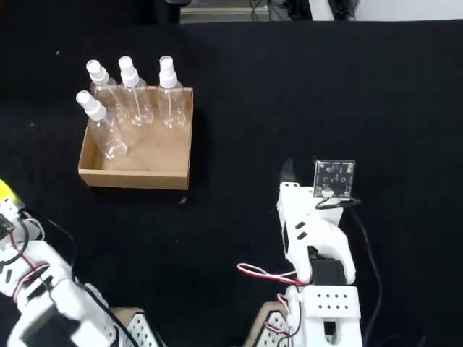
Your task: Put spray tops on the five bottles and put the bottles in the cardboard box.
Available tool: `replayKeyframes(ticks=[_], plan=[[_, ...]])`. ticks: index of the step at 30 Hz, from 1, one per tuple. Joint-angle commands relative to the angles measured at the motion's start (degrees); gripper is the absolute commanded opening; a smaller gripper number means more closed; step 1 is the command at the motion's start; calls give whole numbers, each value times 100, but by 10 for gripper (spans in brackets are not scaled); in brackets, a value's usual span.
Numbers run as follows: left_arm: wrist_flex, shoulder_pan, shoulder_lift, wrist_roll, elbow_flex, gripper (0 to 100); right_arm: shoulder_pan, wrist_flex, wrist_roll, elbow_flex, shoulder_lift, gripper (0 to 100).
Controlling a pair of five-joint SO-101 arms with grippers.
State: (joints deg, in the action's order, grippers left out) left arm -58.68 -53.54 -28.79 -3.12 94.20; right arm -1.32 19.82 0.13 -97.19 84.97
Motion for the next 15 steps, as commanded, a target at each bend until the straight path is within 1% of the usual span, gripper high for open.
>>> replayKeyframes(ticks=[1,4,8,10,15], plan=[[-1169,57,712,26,-374,33,62,26,18,4,127,141],[-1653,66,1222,35,-514,33,62,26,18,4,127,141],[-1714,13,2048,35,-1138,30,62,26,18,4,127,141],[-1899,13,2435,53,-1358,30,62,26,18,4,127,141],[-3455,22,3490,229,-1473,30,62,26,18,4,127,141]])
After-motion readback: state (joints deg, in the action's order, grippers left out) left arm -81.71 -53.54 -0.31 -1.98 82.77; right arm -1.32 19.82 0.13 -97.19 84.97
